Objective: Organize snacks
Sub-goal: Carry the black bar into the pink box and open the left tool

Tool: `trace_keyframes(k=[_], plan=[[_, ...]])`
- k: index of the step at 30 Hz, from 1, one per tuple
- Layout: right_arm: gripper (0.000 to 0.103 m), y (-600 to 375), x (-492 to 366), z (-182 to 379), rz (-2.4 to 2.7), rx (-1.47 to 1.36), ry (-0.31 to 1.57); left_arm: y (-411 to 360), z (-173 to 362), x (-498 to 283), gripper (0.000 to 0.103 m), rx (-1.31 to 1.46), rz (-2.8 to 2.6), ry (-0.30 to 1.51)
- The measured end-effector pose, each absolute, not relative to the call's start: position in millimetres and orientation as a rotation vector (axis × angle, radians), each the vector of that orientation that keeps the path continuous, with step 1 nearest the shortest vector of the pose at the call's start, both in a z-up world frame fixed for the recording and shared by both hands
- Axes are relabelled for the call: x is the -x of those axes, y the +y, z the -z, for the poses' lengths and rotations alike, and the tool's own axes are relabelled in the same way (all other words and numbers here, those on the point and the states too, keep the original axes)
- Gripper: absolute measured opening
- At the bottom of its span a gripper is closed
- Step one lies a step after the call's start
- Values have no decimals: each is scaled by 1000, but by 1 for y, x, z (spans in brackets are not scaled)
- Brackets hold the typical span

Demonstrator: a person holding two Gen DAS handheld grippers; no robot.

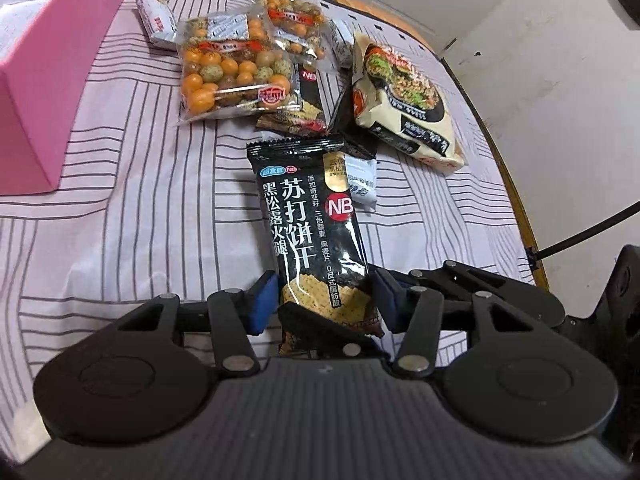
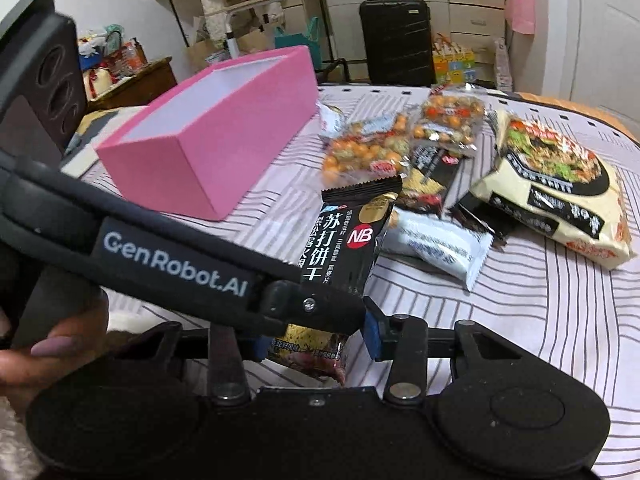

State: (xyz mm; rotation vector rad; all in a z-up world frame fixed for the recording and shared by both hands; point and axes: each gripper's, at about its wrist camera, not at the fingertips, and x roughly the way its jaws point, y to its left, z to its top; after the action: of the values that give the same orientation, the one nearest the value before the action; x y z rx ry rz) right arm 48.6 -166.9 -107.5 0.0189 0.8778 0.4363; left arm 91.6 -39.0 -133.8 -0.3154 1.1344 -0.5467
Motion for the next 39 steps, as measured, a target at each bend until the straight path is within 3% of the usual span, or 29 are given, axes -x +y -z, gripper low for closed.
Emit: trace_keyframes(k=[25,39], plan=[[46,-89,-80,30,-601,105,815,28,42,-75,50,252,397,946],[45,-8,-185,27,-714,129,846,120,27,-154,50,377,260,944]])
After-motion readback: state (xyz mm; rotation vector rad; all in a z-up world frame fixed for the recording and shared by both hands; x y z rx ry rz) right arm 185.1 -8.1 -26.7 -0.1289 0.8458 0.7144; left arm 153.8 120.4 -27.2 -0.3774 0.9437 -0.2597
